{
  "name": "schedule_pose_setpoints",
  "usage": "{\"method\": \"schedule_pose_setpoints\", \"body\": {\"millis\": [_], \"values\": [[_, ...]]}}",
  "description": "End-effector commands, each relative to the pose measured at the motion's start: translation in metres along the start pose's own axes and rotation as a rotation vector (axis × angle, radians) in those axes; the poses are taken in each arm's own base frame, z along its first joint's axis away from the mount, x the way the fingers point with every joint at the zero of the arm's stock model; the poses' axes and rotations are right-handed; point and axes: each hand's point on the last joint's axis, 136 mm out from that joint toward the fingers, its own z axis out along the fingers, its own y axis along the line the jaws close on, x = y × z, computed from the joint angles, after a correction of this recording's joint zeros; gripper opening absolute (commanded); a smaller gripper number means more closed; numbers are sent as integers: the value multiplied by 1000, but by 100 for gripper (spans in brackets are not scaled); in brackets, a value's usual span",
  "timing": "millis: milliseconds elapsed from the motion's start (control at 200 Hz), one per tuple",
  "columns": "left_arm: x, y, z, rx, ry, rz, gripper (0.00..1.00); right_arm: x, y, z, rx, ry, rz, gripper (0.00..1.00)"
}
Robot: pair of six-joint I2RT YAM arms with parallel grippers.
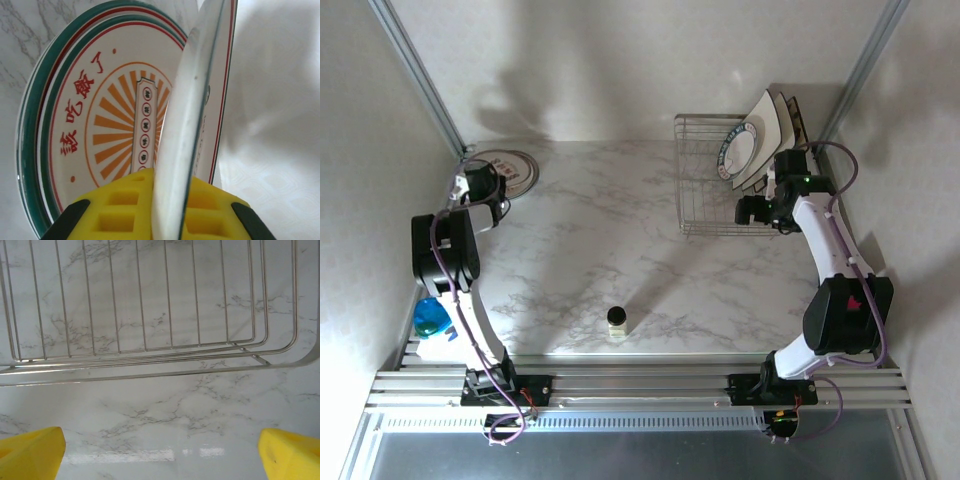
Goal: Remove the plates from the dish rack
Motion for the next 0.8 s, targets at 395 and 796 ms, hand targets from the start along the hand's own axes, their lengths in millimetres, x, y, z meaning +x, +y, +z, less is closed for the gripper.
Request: {"method": "schedule_pose_setpoints", "body": {"millis": [395, 796], "values": [[-7, -17, 7, -69, -14, 138, 7, 2, 5, 7, -40, -18, -1, 99], [1, -16, 4, -115, 43, 286, 36, 1, 6, 9, -51, -25, -3, 99]]}}
